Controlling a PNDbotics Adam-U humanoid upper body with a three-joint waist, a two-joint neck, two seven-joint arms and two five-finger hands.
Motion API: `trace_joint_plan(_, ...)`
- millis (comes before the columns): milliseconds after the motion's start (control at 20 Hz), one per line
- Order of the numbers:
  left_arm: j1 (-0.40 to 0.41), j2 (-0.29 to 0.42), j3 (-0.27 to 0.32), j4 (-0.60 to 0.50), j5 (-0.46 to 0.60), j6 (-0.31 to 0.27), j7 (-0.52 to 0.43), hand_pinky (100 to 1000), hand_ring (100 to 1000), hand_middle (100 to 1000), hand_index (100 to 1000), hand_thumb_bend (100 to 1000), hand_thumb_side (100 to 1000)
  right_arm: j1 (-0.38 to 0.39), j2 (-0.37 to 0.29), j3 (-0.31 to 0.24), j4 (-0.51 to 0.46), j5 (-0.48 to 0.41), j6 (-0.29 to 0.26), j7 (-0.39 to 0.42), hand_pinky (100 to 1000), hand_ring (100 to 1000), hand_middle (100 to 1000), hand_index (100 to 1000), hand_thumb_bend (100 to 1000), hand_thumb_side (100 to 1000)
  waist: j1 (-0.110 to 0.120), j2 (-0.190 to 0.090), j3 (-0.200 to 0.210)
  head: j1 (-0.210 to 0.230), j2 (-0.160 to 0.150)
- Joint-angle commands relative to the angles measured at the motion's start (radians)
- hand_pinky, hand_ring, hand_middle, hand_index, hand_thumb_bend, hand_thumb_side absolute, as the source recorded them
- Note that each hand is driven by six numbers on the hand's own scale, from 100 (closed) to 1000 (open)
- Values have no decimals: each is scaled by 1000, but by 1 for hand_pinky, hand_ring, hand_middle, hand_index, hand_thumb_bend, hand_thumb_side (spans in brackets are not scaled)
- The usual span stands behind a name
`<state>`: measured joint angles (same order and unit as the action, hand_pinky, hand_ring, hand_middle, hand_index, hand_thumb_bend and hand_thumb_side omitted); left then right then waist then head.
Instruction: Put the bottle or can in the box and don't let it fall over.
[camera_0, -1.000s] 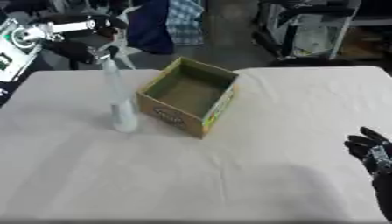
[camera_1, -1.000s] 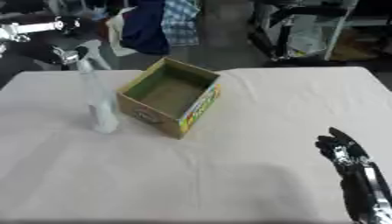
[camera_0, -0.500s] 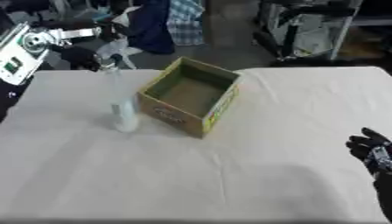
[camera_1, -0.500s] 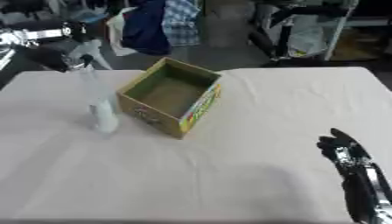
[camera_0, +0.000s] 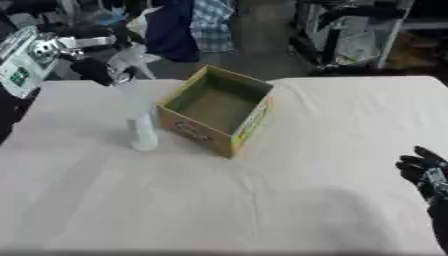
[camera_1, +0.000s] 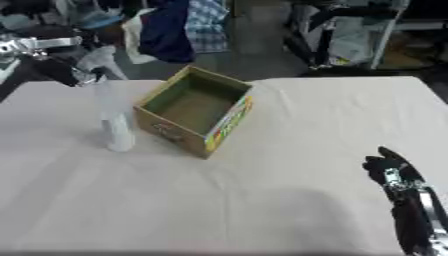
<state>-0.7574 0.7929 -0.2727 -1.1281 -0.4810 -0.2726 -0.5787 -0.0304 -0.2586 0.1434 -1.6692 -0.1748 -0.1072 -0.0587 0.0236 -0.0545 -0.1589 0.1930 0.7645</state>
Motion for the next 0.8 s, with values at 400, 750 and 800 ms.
trace_joint_plan(400, -26, 22, 24, -1, -38, 4, 29, 842, 831, 870, 931, 100, 156, -11, -13, 0, -12, 0, -2, 2, 892, 798, 727, 876, 100, 706, 2, -14, -3, 7, 5)
trace_joint_plan(750, -28, 23, 29, -6, -33, 6, 58, 816, 760, 779, 851, 100, 213, -10, -12, -1, -12, -1, -2, 1, 892, 798, 727, 876, 100, 707, 3, -14, -5, 10, 5)
trace_joint_plan(800, -28, 23, 30, -6, -31, 7, 63, 812, 751, 769, 841, 100, 221, -10, -12, -1, -12, -1, -2, 1, 892, 798, 727, 876, 100, 708, 3, -14, -6, 11, 5)
